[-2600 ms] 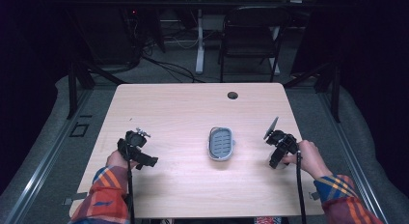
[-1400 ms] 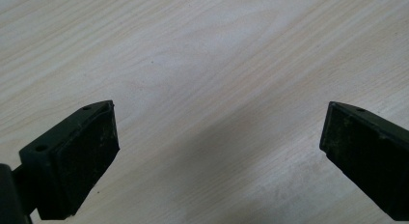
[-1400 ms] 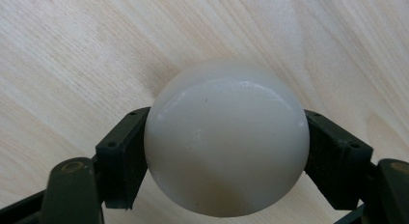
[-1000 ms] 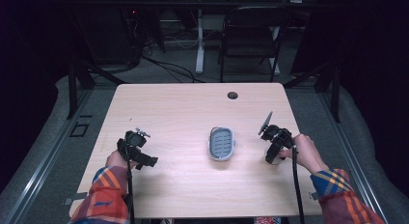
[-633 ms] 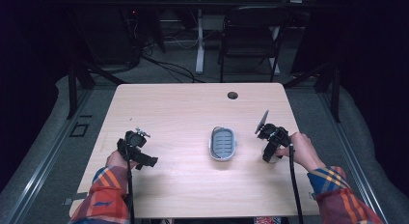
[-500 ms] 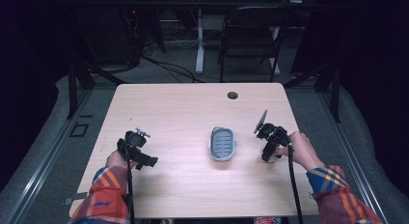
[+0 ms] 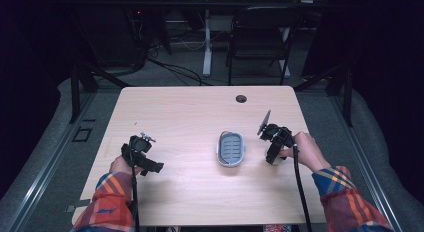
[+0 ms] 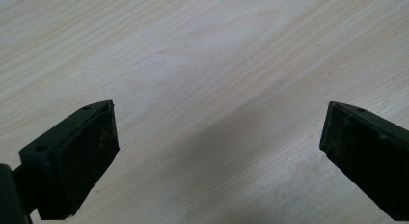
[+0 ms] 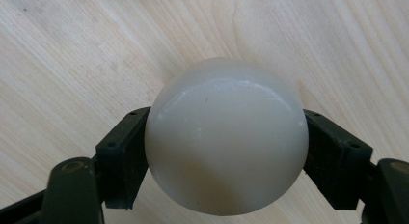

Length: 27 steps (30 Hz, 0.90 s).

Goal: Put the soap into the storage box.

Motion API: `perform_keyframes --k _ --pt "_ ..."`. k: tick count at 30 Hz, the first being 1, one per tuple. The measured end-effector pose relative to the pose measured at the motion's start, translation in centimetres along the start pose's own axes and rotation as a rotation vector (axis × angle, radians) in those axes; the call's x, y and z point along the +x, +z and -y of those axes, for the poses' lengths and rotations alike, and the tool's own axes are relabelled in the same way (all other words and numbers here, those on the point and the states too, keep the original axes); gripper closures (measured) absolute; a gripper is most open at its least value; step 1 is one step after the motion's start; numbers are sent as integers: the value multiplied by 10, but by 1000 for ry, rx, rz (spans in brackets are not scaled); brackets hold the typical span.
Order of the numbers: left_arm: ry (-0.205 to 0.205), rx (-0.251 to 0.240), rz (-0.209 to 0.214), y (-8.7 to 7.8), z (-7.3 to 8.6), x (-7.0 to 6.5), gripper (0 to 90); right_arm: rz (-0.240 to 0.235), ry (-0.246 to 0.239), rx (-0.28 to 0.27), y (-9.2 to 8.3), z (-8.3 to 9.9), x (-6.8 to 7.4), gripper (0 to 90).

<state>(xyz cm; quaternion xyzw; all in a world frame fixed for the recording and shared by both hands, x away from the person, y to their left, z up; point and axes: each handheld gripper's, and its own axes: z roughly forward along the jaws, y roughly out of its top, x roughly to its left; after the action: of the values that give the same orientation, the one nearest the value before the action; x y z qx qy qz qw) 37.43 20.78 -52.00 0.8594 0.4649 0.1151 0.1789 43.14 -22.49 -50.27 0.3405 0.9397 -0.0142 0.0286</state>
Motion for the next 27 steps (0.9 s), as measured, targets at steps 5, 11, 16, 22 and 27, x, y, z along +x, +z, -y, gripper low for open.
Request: perform_keyframes --k 5,11,16,22,27 --pt "2 0 0 0 0 0 1 -1 11 -22 -2 -3 2 243" --pt "2 1 1 0 0 0 1 0 5 -18 -4 -7 3 243" --pt "3 3 3 0 0 0 1 4 -3 -14 -6 -10 3 243" --pt "4 4 3 0 0 0 1 7 -18 -6 -8 -13 4 243" --pt "3 3 0 1 0 0 1 7 -17 -19 -9 -16 6 243"
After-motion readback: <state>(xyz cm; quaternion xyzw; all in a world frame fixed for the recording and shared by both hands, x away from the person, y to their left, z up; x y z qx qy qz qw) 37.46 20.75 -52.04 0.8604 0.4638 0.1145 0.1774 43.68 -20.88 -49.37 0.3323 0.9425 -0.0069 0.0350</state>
